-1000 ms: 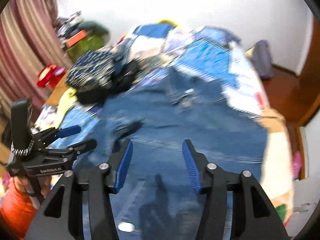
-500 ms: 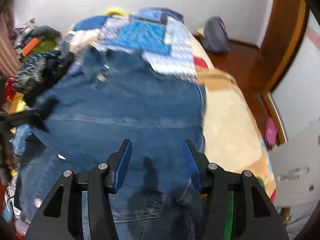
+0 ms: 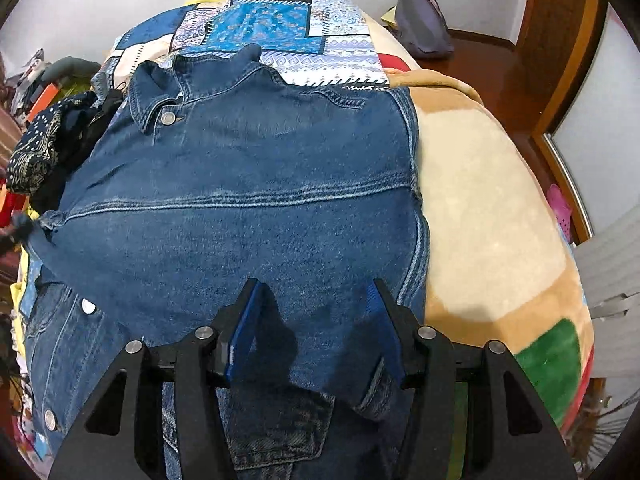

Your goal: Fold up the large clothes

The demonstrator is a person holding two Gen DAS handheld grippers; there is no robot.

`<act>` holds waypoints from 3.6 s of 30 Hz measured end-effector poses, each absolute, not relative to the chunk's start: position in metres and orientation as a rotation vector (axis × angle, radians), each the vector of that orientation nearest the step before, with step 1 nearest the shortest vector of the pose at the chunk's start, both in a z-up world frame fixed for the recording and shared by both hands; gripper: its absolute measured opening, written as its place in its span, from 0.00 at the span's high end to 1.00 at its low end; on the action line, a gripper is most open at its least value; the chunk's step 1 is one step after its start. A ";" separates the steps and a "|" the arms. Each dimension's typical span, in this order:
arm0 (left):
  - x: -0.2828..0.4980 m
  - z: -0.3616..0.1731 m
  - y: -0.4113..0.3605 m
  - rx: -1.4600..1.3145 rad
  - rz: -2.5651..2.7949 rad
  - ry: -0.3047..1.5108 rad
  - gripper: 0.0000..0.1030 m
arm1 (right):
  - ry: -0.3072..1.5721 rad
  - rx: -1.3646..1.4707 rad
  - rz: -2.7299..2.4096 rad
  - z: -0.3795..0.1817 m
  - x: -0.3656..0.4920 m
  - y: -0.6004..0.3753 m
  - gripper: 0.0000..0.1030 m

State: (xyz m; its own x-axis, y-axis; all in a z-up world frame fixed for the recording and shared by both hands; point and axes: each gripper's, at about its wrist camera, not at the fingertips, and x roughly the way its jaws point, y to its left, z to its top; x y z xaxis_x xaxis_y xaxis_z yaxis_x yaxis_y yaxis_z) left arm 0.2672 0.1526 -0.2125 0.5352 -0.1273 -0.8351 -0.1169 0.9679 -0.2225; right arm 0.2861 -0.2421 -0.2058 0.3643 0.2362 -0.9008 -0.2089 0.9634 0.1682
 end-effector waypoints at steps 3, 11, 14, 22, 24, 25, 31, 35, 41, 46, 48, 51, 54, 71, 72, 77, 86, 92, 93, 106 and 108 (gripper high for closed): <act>0.260 -0.228 0.156 -0.256 -0.023 1.060 0.62 | 1.178 0.018 0.286 -0.207 0.283 -0.244 0.48; 0.233 -0.240 0.165 -0.265 0.008 1.078 0.37 | 1.197 -0.060 0.284 -0.198 0.271 -0.244 0.48; 0.227 -0.229 0.169 -0.266 0.008 1.083 0.37 | 1.179 -0.061 0.291 -0.188 0.264 -0.251 0.48; 0.199 -0.208 0.177 -0.167 0.076 1.092 0.36 | 1.111 -0.031 0.251 -0.155 0.242 -0.282 0.48; 0.187 -0.208 0.180 -0.183 0.075 1.098 0.36 | 1.110 -0.022 0.242 -0.152 0.235 -0.287 0.48; 0.181 -0.209 0.181 -0.194 0.072 1.103 0.36 | 1.111 -0.019 0.239 -0.152 0.235 -0.287 0.48; 0.154 -0.235 0.180 -0.297 0.030 1.182 0.36 | 1.163 0.023 0.245 -0.172 0.215 -0.298 0.48; 0.140 -0.255 0.175 -0.390 -0.004 1.238 0.36 | 1.219 0.079 0.262 -0.190 0.203 -0.304 0.48; 0.123 -0.257 0.171 -0.514 -0.035 1.232 0.36 | 1.259 0.152 0.316 -0.209 0.189 -0.307 0.48; 0.115 -0.250 0.156 -0.535 -0.115 1.226 0.36 | 1.264 0.277 0.338 -0.221 0.188 -0.315 0.51; 0.113 -0.247 0.146 -0.518 -0.140 1.207 0.43 | 1.249 0.336 0.382 -0.220 0.186 -0.315 0.73; 0.115 -0.239 0.137 -0.465 -0.151 1.174 0.78 | 1.221 0.286 0.365 -0.214 0.185 -0.306 0.88; 0.120 -0.230 0.137 -0.473 -0.154 1.159 0.91 | 1.171 0.320 0.378 -0.203 0.187 -0.306 0.88; 0.205 -0.120 0.158 -0.435 -0.158 0.863 0.92 | 0.895 0.245 0.448 -0.111 0.283 -0.273 0.89; 0.214 -0.122 0.161 -0.440 -0.145 0.861 0.92 | 0.892 0.250 0.431 -0.112 0.293 -0.274 0.89; 0.265 -0.163 0.180 -0.487 -0.063 0.932 0.92 | 0.930 0.250 0.362 -0.142 0.335 -0.277 0.89; 0.285 -0.235 0.195 -0.543 -0.015 1.052 0.86 | 1.100 0.267 0.310 -0.210 0.365 -0.279 0.86; 0.273 -0.212 0.188 -0.451 -0.024 1.057 0.72 | 1.136 0.328 0.321 -0.187 0.357 -0.292 0.71; 0.267 -0.206 0.189 -0.437 -0.022 1.047 0.64 | 1.125 0.328 0.323 -0.184 0.354 -0.293 0.66; 0.209 -0.207 0.179 -0.490 -0.037 1.052 0.52 | 1.136 0.263 0.385 -0.183 0.294 -0.287 0.56; 0.207 -0.211 0.176 -0.493 -0.031 1.058 0.52 | 1.168 0.277 0.382 -0.195 0.292 -0.285 0.56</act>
State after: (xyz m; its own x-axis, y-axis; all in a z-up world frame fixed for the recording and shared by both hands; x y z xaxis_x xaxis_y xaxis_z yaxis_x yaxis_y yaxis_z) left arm 0.2067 0.1756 -0.2114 0.5006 -0.2567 -0.8267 -0.2084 0.8912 -0.4029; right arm 0.2918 -0.2846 -0.1946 0.3395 0.4299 -0.8366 -0.1472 0.9028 0.4041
